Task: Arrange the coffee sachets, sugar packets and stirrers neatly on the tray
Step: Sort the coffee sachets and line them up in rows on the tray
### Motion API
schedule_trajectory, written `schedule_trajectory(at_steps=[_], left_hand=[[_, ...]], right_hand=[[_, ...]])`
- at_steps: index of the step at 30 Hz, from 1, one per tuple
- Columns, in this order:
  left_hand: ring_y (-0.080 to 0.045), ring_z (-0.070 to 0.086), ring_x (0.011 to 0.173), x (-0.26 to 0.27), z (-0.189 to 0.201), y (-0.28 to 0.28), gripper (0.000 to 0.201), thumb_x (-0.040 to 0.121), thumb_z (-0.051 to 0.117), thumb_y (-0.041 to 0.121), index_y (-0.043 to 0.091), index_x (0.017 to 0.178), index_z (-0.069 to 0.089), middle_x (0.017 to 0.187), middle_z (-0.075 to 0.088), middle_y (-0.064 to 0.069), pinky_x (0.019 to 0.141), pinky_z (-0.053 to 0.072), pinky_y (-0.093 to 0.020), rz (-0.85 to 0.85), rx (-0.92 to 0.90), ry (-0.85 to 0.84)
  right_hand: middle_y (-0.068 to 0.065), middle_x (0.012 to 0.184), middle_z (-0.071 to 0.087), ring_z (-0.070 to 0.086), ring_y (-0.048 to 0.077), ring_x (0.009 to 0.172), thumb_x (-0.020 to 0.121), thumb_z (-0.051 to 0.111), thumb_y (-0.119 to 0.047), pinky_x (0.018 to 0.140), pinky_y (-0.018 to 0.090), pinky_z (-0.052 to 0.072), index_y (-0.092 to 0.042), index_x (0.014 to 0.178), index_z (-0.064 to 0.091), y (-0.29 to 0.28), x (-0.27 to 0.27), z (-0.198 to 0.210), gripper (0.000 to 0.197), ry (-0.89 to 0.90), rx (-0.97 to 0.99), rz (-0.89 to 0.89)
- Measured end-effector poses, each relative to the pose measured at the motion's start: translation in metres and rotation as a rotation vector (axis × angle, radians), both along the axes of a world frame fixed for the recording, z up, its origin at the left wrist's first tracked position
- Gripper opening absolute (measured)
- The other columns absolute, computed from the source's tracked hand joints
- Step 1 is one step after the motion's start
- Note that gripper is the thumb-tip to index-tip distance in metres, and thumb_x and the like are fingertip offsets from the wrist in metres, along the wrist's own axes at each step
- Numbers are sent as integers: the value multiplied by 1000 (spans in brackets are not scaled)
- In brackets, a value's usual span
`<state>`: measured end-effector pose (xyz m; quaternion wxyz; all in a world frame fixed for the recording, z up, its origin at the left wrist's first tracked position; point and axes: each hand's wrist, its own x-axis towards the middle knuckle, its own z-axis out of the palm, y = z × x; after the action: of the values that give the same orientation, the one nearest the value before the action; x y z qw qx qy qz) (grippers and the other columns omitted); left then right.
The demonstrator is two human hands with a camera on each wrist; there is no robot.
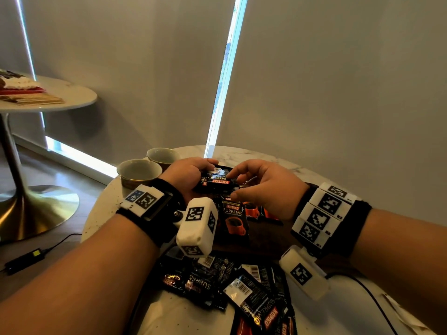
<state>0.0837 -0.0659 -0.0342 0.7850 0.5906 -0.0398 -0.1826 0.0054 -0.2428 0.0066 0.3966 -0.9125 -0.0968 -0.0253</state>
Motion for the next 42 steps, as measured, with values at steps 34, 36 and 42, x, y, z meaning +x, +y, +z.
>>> schedule_trajectory(at_steps=[34,36,42], left_hand=[[-25,58,64,-4,17,26,34,95,35,26,5,95,61,85,60,-15,57,56,-31,10,-651,165],[-25,58,64,-4,17,25,34,95,35,26,5,95,61,85,60,-15,57,56,-31,5,-649,162],[-25,59,66,-4,16,25,35,95,34,26,4,95,61,88,60,-16,58,56,-31,-5,-637,150]], right_hand=[[-4,54,59,55,6,41,95,63,-6,40,21,46,-13,89,64,14,23,-16,9,357,-26,-155],[-3,57,60,55,5,42,95,63,-7,42,21,47,-14,90,65,16,25,-17,9,362,-61,-153],[-4,63,64,56,6,47,91,71,-19,45,19,46,-17,93,74,19,27,-19,4,346,-162,-164]])
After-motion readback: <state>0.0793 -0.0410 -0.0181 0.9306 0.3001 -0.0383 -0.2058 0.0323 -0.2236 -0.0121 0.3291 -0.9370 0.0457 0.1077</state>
